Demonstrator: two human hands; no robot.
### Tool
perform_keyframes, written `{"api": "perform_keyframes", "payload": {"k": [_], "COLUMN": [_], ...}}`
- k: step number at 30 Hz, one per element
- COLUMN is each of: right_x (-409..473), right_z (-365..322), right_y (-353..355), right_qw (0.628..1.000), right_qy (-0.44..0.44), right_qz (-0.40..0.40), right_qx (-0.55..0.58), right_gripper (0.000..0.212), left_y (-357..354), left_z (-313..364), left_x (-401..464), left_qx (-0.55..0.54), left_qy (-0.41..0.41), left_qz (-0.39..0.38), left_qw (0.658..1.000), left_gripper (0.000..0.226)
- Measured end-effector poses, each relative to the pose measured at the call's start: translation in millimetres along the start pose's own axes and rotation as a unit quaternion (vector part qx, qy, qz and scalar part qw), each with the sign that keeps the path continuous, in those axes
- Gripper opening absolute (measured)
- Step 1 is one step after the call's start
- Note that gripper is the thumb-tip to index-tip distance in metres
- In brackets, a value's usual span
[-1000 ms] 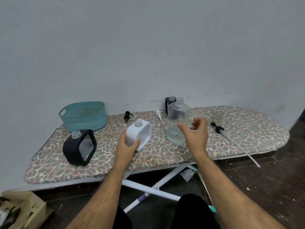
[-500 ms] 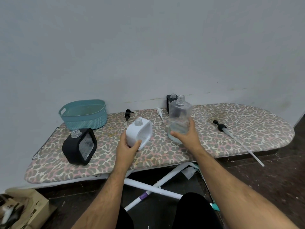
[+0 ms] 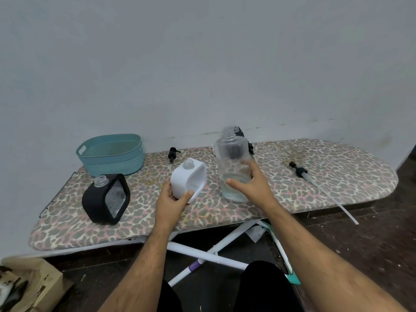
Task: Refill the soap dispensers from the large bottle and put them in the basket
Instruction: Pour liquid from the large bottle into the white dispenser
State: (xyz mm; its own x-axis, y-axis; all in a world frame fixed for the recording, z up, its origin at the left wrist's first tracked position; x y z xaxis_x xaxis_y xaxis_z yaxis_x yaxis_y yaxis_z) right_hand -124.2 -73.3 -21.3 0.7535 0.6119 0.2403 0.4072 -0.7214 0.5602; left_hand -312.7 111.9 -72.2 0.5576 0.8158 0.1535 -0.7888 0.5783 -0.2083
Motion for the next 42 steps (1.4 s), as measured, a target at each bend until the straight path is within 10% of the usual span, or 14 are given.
{"api": "perform_keyframes", "payload": {"k": [19,42], "right_x": [-8.6,4.2], "right_z": [-50.5,-92.4], "right_y": [10.8,36.3], "right_qw": [0.951,0.889], "right_qy": [0.087,0.088], "right_qz": [-0.195,-0.229], "right_qx": [-0.223,-0.387], "right_gripper": [0.099,0.097], "left_y": [1.5,0.4], "left_z": [10.6,17.9], "left_x": [-10.2,-15.3], "left_qx": [-0.045,-0.026], "left_qy": [-0.017,-0.03], "left_qz": [0.014,0.014], "left_qw": [0.999,0.999], "left_gripper": [0.065,0.057]}}
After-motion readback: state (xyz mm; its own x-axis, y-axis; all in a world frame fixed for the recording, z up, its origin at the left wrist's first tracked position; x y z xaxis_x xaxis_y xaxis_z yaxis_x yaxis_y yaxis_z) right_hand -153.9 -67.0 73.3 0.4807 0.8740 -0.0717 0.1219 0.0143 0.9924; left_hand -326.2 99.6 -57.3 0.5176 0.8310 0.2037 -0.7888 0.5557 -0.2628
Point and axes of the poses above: each hand's wrist, its own x-axis towards the middle knuckle, its own y-axis out of the back of the hand, z = x × y, the point moved 6 cm from there along x, towards the middle knuckle, and after that the axes turned 15 degrees about -x, right-handed, at the moved point
